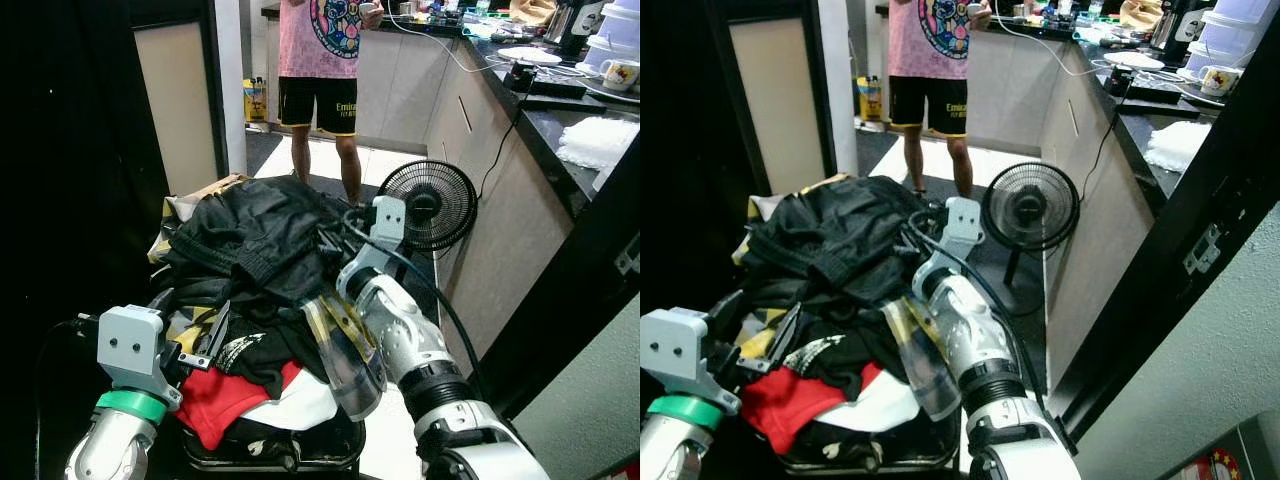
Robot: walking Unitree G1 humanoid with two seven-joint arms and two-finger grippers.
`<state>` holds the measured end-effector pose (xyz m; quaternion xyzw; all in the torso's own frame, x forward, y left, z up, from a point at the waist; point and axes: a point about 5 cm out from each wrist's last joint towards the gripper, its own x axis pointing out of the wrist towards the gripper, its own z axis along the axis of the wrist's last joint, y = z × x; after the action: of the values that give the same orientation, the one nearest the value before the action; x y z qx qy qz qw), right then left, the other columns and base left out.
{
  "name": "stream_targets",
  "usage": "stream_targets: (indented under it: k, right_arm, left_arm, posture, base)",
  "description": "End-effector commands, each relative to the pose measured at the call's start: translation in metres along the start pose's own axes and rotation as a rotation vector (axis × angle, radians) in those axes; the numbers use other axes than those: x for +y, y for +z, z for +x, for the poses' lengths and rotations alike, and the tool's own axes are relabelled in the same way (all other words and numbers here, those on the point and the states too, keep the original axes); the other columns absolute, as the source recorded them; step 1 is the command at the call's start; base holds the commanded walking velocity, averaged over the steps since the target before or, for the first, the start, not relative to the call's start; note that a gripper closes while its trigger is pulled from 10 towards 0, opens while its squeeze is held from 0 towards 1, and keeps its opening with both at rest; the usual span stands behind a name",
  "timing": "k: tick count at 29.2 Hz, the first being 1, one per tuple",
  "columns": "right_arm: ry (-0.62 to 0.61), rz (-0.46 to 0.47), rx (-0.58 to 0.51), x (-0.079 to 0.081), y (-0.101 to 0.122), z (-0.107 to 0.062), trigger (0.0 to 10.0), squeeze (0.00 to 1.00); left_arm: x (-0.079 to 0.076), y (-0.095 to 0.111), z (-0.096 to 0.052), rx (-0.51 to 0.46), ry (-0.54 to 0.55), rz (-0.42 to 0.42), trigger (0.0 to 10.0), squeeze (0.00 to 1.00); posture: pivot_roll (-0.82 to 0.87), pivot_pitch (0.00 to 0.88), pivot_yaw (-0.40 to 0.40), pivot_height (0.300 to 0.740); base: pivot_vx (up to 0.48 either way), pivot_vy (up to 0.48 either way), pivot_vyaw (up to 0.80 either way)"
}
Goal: Clothes washing
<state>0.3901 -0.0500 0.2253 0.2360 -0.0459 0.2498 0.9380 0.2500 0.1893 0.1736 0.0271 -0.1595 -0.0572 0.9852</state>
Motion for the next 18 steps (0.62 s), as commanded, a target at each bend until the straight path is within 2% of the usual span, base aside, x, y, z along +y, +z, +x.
stream_targets:
  k: [1,2,3,5,8,10,11,12,13,14,15,16,17,18]
  right_arm:
    - [0.031,0.027,-0.045,0.008,0.014,0.004,0.0,0.0]
    - [0.042,0.05,-0.079,0.01,0.025,0.006,0.0,0.0]
    - [0.042,0.05,-0.079,0.01,0.025,0.006,0.0,0.0]
    - [0.062,0.074,-0.14,0.015,0.046,0.008,0.0,0.0]
    - [0.071,0.075,-0.174,0.018,0.058,0.01,0.0,0.0]
    - [0.082,0.073,-0.244,0.021,0.081,0.011,0.0,0.0]
    - [0.082,0.073,-0.244,0.021,0.081,0.011,0.0,0.0]
    - [0.081,0.074,-0.291,0.022,0.096,0.011,0.0,0.0]
    - [0.081,0.074,-0.291,0.022,0.096,0.011,0.0,0.0]
    - [0.06,0.093,-0.468,0.021,0.142,0.005,0.0,0.0]
    - [0.06,0.093,-0.468,0.021,0.142,0.005,0.0,0.0]
    - [0.048,0.102,-0.539,0.02,0.159,0.002,0.0,0.0]
    - [0.026,0.123,-0.683,0.017,0.186,-0.009,0.0,0.0]
    - [0.011,0.139,-0.776,0.014,0.202,-0.017,0.0,0.0]
  left_arm:
    - [0.0,-0.003,0.0,0.017,0.003,-0.002,10.0,0.0]
    - [0.0,-0.003,0.0,0.017,0.003,-0.002,10.0,0.0]
    - [0.0,-0.003,0.0,0.017,0.003,-0.002,10.0,0.0]
    - [0.0,-0.003,0.0,0.016,0.003,-0.002,10.0,0.0]
    - [0.0,-0.003,0.0,0.016,0.002,-0.001,10.0,0.0]
    - [0.0,-0.003,0.0,0.015,0.003,0.0,10.0,0.0]
    - [0.0,-0.003,0.0,0.015,0.003,0.0,10.0,0.0]
    - [0.0,-0.003,0.001,0.014,0.003,0.001,10.0,0.0]
    - [0.0,-0.003,0.001,0.014,0.003,0.001,10.0,0.0]
    - [0.0,-0.003,0.002,0.012,0.006,0.002,10.0,0.0]
    - [0.0,-0.003,0.002,0.012,0.006,0.002,10.0,0.0]
    - [0.0,-0.003,0.002,0.012,0.007,0.002,10.0,0.0]
    - [0.0,-0.003,0.002,0.012,0.007,0.002,10.0,0.0]
    - [0.0,-0.003,0.001,0.012,0.008,0.002,10.0,0.0]
  posture:
    - [0.08,0.046,-0.007,0.74]
    - [0.08,0.045,-0.006,0.74]
    - [0.08,0.045,-0.006,0.74]
    - [0.08,0.044,-0.005,0.74]
    - [0.08,0.044,-0.004,0.74]
    - [0.08,0.042,-0.004,0.74]
    - [0.08,0.042,-0.004,0.74]
    - [0.08,0.042,-0.004,0.74]
    - [0.08,0.042,-0.004,0.74]
    - [0.08,0.04,-0.004,0.74]
    - [0.08,0.04,-0.004,0.74]
    - [0.08,0.041,-0.004,0.74]
    - [0.08,0.04,-0.004,0.74]
    - [0.08,0.04,-0.004,0.74]
  base:
    - [0.0,0.0,0.0]
    - [0.0,0.0,0.0]
    - [0.0,0.0,0.0]
    - [0.0,0.0,0.0]
    - [0.0,0.0,0.0]
    - [0.0,0.0,0.0]
    - [0.0,0.0,0.0]
    - [0.0,0.0,0.0]
    - [0.0,0.0,0.0]
    - [0.0,0.0,0.0]
    - [0.0,0.0,0.0]
    - [0.0,0.0,0.0]
    - [0.0,0.0,0.0]
    - [0.0,0.0,0.0]
